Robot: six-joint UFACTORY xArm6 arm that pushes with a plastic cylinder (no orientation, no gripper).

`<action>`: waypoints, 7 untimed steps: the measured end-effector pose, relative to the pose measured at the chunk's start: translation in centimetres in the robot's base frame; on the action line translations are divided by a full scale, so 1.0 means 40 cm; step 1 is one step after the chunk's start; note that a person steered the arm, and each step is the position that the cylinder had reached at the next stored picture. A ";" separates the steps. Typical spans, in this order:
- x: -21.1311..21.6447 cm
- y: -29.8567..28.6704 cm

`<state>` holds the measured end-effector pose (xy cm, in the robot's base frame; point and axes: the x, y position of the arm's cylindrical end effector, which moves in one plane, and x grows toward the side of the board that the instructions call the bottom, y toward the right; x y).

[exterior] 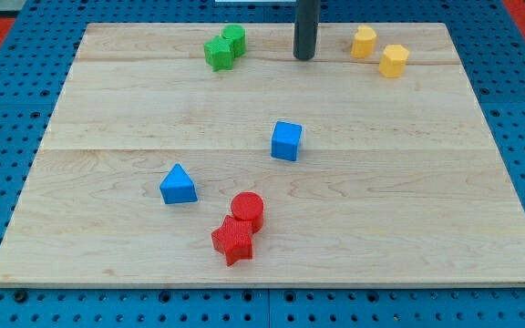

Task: Keep yellow heart in between green star and blue cube

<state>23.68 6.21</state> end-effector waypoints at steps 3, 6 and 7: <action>-0.088 0.309; -0.010 0.128; 0.065 0.037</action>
<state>26.29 7.70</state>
